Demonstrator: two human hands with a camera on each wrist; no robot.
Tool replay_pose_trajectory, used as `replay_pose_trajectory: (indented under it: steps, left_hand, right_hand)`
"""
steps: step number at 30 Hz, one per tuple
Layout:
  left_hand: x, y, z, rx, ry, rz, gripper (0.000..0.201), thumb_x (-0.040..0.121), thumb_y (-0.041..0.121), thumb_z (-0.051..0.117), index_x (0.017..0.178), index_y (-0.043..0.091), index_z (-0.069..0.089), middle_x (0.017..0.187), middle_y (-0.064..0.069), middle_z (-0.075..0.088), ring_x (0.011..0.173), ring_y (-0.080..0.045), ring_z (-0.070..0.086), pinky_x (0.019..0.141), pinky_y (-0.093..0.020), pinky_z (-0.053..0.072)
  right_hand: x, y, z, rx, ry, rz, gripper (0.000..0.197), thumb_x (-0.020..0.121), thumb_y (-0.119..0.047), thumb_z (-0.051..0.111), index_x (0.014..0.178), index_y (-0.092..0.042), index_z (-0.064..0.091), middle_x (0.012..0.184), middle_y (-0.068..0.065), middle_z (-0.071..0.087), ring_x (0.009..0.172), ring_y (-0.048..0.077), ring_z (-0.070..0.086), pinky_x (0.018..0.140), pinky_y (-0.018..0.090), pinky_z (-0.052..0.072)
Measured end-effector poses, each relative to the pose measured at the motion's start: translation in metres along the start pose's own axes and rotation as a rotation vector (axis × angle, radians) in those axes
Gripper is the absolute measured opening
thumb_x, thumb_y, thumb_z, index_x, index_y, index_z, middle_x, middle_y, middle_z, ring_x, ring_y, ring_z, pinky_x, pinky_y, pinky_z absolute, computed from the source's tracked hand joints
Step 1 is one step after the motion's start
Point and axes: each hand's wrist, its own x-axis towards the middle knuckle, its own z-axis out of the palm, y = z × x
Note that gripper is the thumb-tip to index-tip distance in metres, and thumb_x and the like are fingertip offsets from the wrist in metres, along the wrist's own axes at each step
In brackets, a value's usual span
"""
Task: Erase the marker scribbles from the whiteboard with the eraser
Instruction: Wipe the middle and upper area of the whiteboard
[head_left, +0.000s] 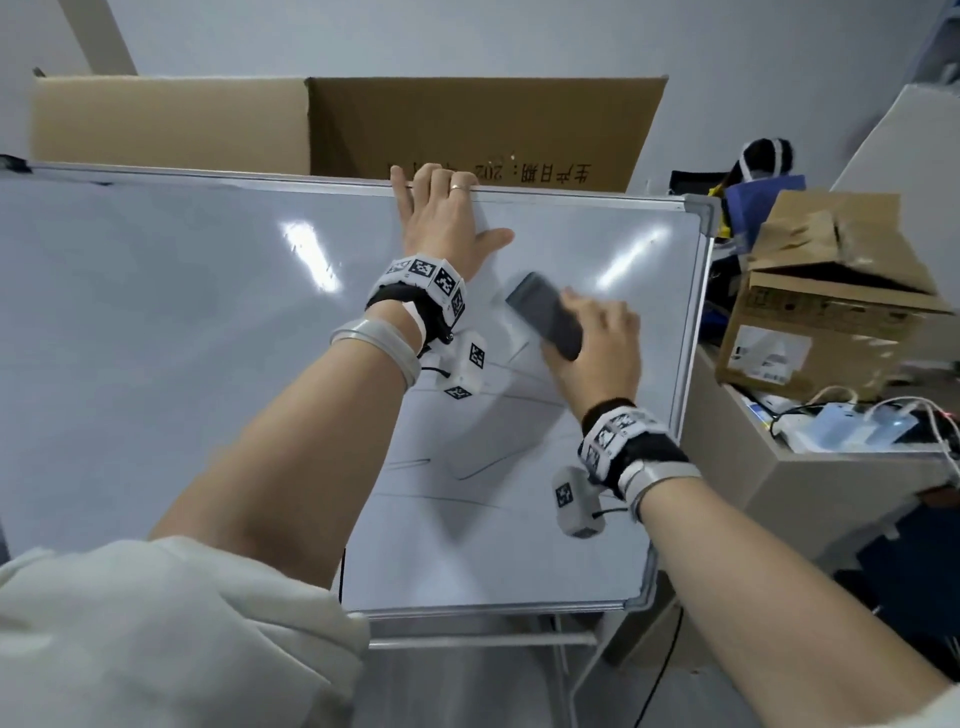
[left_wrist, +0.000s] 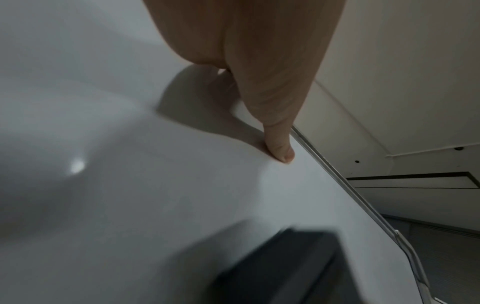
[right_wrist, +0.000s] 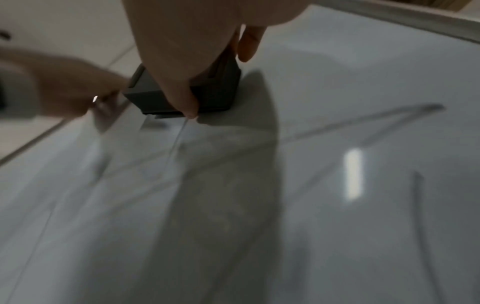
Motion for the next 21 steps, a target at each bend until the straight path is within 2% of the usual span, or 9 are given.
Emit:
replay_pose_trajectory:
  steps: [3,5,6,7,10,11,14,17,21]
  left_hand:
    - [0.004,-0.009,0.001,0.014,-0.005,0.010,0.075,0.077,0.069,0.058,0.135,0.022,0.046,0.136,-0.001,0.045,0.141,-0.024,0.024,0.119,-0.054,-0.007]
    - [0.006,-0.010,0.001,0.019,-0.010,0.014,0.075,0.077,0.069,0.058,0.135,0.023,0.046,0.136,-0.001,0.045,0.141,-0.024,0.025,0.119,-0.054,-0.006]
    - [0.007,-0.008,0.001,0.017,-0.014,0.018,0.076,0.077,0.069,0.058,0.135,0.022,0.046,0.135,-0.002,0.045,0.141,-0.024,0.025,0.119,-0.054,-0.006]
    - [0.008,-0.006,0.002,0.016,-0.014,0.021,0.076,0.077,0.069,0.059,0.134,0.022,0.046,0.135,-0.002,0.045,0.141,-0.024,0.025,0.119,-0.054,-0.006]
    - [0.005,0.000,0.007,0.011,-0.001,0.029,0.075,0.077,0.069,0.059,0.134,0.022,0.046,0.135,0.000,0.045,0.141,-0.024,0.024,0.119,-0.053,-0.007]
    - [0.005,0.001,0.009,0.010,0.004,0.033,0.075,0.077,0.069,0.059,0.134,0.022,0.046,0.135,0.000,0.045,0.142,-0.023,0.024,0.119,-0.053,-0.007]
    - [0.005,-0.001,0.009,0.015,0.007,0.029,0.075,0.077,0.069,0.059,0.134,0.022,0.046,0.135,0.000,0.045,0.141,-0.023,0.024,0.119,-0.054,-0.006]
    - [0.006,-0.010,0.007,0.031,0.021,0.037,0.075,0.078,0.070,0.057,0.135,0.023,0.044,0.136,0.001,0.045,0.141,-0.023,0.025,0.119,-0.054,-0.004]
    - [-0.001,-0.015,0.006,0.068,0.022,0.091,0.077,0.078,0.069,0.056,0.139,0.024,0.039,0.141,0.003,0.041,0.143,-0.025,0.022,0.119,-0.055,-0.002]
  right_hand:
    - [-0.031,-0.001,0.018,-0.048,-0.114,-0.202,0.057,0.071,-0.034,0.080,0.123,-0.023,0.061,0.107,0.006,0.055,0.102,0.030,0.047,0.083,0.040,0.046]
    - [-0.021,0.002,0.014,-0.110,-0.145,-0.314,0.057,0.069,-0.035,0.080,0.122,-0.024,0.063,0.105,0.004,0.057,0.099,0.030,0.049,0.084,0.041,0.044]
    - [-0.011,0.004,0.008,-0.131,-0.131,-0.324,0.055,0.070,-0.036,0.079,0.122,-0.026,0.063,0.105,0.004,0.058,0.099,0.029,0.050,0.085,0.041,0.043]
    - [-0.001,0.006,0.002,-0.132,-0.095,-0.273,0.054,0.071,-0.036,0.078,0.122,-0.028,0.062,0.106,0.003,0.058,0.099,0.029,0.050,0.085,0.041,0.043]
    - [0.019,0.012,-0.008,-0.022,0.042,0.041,0.056,0.074,-0.039,0.076,0.126,-0.032,0.056,0.107,0.006,0.053,0.101,0.028,0.048,0.084,0.037,0.045]
    - [0.017,0.012,-0.006,-0.002,0.055,0.074,0.056,0.074,-0.038,0.076,0.126,-0.032,0.055,0.107,0.007,0.052,0.101,0.029,0.048,0.083,0.037,0.046]
    - [-0.006,0.006,0.004,0.011,-0.016,-0.063,0.054,0.073,-0.035,0.077,0.124,-0.029,0.060,0.108,0.005,0.053,0.103,0.029,0.048,0.084,0.039,0.049]
    - [-0.009,0.004,0.006,-0.040,-0.066,-0.182,0.052,0.072,-0.035,0.076,0.122,-0.028,0.063,0.105,0.001,0.057,0.100,0.027,0.050,0.084,0.043,0.047]
    - [0.004,0.003,0.000,-0.040,-0.011,-0.080,0.056,0.071,-0.036,0.076,0.125,-0.030,0.061,0.109,0.001,0.055,0.106,0.027,0.049,0.088,0.041,0.046]
